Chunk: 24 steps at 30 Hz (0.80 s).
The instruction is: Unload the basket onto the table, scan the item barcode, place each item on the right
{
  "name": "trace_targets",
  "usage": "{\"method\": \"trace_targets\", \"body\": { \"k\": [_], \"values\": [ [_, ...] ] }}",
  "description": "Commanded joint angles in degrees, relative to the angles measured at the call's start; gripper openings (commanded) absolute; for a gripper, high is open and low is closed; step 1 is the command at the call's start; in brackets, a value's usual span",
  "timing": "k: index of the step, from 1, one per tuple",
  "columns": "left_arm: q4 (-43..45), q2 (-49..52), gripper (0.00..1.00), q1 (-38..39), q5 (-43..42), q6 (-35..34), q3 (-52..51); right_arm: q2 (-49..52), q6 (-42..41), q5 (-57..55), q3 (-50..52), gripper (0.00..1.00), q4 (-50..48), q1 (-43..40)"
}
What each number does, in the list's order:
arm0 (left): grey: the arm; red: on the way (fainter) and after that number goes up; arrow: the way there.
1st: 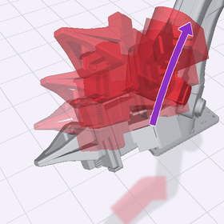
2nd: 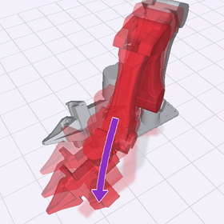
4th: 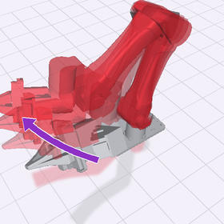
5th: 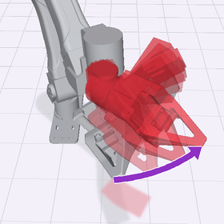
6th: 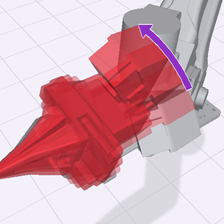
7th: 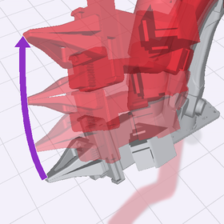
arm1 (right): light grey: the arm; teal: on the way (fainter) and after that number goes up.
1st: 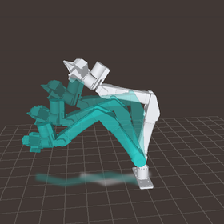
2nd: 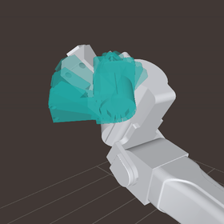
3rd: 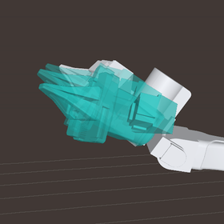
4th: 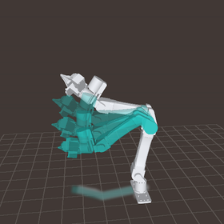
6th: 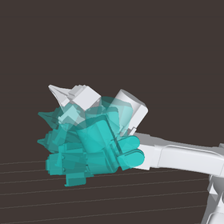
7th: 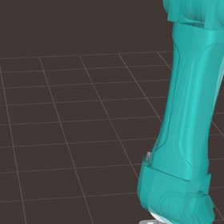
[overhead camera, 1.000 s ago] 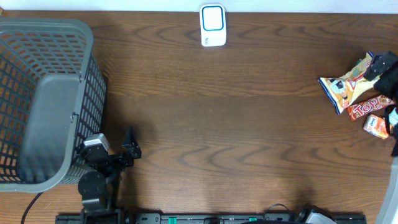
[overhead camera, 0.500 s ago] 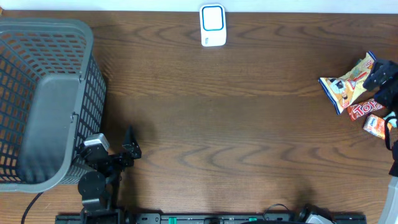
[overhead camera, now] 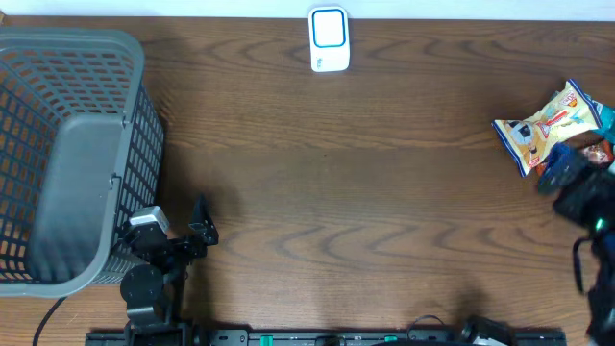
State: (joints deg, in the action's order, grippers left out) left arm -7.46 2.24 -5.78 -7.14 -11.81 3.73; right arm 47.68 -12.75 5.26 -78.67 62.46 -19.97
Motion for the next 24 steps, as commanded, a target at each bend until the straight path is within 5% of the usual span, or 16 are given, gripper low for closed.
{"method": "trace_targets", "body": {
  "k": [1,13,24],
  "values": [
    [-0.61,-0.13,0.98,0.11,0.33,0.11,-1.36,-3.56,0.85,-2.56,-0.28,0.99,1.55,4.37],
    [-0.61,-0.13,0.98,0.11,0.33,0.11,-1.36,-19.56,2.14,-6.43,7.41,0.99,-8.46,15.39],
    [-0.61,-0.13,0.98,0.11,0.33,0.11,-1.36,-35.08,2.1,2.14,44.13,0.99,-46.45,16.65]
  ]
}}
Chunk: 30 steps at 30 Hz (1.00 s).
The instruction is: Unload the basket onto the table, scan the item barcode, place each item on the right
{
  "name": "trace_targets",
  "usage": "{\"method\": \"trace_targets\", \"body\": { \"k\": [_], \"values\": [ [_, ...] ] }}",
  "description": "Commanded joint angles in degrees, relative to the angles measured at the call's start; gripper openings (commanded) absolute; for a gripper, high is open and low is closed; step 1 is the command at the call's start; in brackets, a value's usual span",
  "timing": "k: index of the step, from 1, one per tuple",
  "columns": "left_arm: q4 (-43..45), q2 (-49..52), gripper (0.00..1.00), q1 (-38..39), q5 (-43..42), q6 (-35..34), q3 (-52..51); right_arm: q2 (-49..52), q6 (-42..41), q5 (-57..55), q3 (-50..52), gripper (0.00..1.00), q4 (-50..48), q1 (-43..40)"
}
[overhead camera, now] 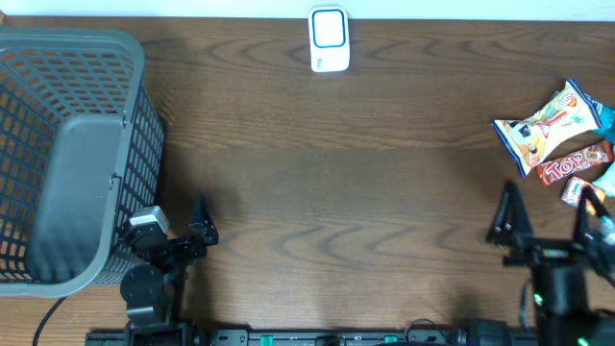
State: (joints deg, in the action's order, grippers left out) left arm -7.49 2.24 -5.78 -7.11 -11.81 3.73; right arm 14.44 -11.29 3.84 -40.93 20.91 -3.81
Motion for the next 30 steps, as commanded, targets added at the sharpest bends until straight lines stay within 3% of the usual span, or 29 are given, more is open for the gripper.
{"method": "trace_targets", "body": {
  "k": [1,10,22,30],
  "values": [
    [-0.59,-0.13,0.98,0.11,0.31,0.11,-1.36,-2.49,0.63,4.72,9.31,0.99,-8.59,0.48],
    [-0.59,-0.13,0.98,0.11,0.31,0.11,-1.36,-7.8,-3.21,7.43,26.14,0.99,-28.09,0.59],
    [-0.59,-0.13,0.98,0.11,0.31,0.11,-1.36,-9.14,-4.11,5.27,37.53,0.99,-37.86,4.28],
    [-0.59,-0.13,0.98,0.11,0.31,0.11,-1.36,-14.16,-4.83,5.09,39.34,0.99,-45.09,4.31]
  ]
}}
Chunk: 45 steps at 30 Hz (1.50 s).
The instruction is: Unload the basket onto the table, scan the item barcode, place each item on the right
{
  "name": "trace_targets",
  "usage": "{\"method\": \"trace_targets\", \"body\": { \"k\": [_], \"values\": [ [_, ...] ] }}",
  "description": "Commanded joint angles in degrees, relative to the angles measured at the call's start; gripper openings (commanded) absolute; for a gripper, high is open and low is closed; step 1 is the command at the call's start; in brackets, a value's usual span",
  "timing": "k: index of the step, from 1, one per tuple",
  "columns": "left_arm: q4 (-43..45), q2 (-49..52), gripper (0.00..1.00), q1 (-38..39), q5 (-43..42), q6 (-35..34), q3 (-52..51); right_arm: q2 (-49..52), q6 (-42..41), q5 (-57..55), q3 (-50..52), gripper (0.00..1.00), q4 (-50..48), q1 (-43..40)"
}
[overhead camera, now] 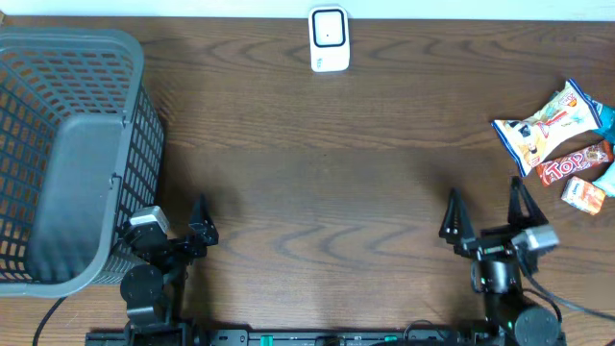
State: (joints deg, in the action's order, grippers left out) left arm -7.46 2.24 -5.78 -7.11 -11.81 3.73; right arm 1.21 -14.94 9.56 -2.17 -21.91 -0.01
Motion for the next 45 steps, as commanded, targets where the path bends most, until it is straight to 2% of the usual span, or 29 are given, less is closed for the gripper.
{"method": "trace_targets", "body": {
  "k": [1,9,19,30,39,45],
  "values": [
    [-0.61,-0.13,0.98,0.11,0.31,0.11,-1.36,-0.94,-1.73,-0.63,0.61,0.99,-3.04,0.55],
    [-0.61,-0.13,0.98,0.11,0.31,0.11,-1.36,-0.94,-6.27,-0.66,0.92,0.99,-8.31,0.55],
    [-0.61,-0.13,0.98,0.11,0.31,0.11,-1.36,-0.94,-7.98,-0.39,1.88,0.99,-8.46,0.52],
    [-0.61,-0.13,0.98,0.11,0.31,0.11,-1.36,-0.94,-6.82,-6.97,1.88,0.99,4.02,-0.7],
    [-0.61,-0.13,0.98,0.11,0.31,0.11,-1.36,-0.94,3.39,-8.24,1.88,0.99,13.6,-0.7],
    [-0.61,-0.13,0.98,0.11,0.31,0.11,-1.36,-0.94,4.42,-13.75,1.88,0.99,23.39,-0.63]
  ]
}}
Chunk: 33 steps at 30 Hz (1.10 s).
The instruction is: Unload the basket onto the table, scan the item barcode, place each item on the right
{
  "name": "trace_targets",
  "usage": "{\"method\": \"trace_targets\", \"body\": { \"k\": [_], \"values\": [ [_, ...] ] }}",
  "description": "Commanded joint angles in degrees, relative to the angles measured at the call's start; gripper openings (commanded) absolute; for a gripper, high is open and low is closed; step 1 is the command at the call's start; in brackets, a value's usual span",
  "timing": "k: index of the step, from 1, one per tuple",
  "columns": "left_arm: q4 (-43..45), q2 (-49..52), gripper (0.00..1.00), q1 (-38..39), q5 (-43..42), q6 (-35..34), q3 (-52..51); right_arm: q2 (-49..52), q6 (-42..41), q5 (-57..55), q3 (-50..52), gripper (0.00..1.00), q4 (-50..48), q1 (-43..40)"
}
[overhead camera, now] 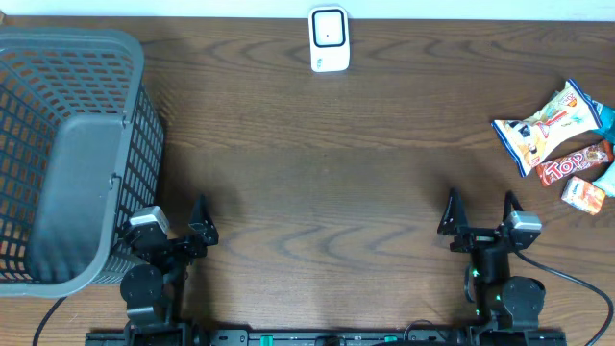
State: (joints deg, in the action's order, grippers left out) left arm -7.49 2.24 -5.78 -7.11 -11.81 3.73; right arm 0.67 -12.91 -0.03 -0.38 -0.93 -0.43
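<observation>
The white barcode scanner [328,39] stands at the table's far edge, in the middle. The items lie at the right edge: a yellow-and-white snack bag [546,125], a red bar [575,163], a small orange-and-white pack [583,195] and something blue [606,177] cut off by the frame. My right gripper [479,213] rests open and empty near the front edge, left of the items. My left gripper [173,227] rests at the front left against the basket. One finger shows, the other is hidden, and it holds nothing.
A large grey wire basket [72,154] fills the left side of the table, its corner over my left arm. A black rail [317,337] runs along the front edge. A cable [577,288] trails from the right arm's base.
My right arm has settled slightly, its fingers a touch closer together and its wrist a little further back. The items, scanner, basket and left arm stand as before.
My right arm was first over the items at the right edge, hiding the red bar. Then it stood open and empty at the front right with all items showing. It has since come to rest left of them. The scanner's blue screen went pale.
</observation>
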Motion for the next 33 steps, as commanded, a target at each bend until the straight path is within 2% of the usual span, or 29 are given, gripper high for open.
{"method": "trace_targets", "body": {
  "k": [1,5,12,33],
  "values": [
    [-0.59,-0.13,0.98,0.11,0.31,0.11,-1.36,-0.39,2.86,-4.63,0.09,0.99,3.54,-0.24],
    [-0.59,-0.13,0.98,0.11,0.31,0.11,-1.36,-0.39,6.8,-4.15,0.09,0.99,4.85,-0.24],
    [-0.59,-0.13,0.98,0.11,0.31,0.11,-1.36,-0.39,8.76,-2.4,0.11,0.99,5.2,-0.24],
    [-0.59,-0.13,0.98,0.11,0.31,0.11,-1.36,-0.37,8.72,-1.97,0.09,0.99,5.03,-0.37]
  ]
}}
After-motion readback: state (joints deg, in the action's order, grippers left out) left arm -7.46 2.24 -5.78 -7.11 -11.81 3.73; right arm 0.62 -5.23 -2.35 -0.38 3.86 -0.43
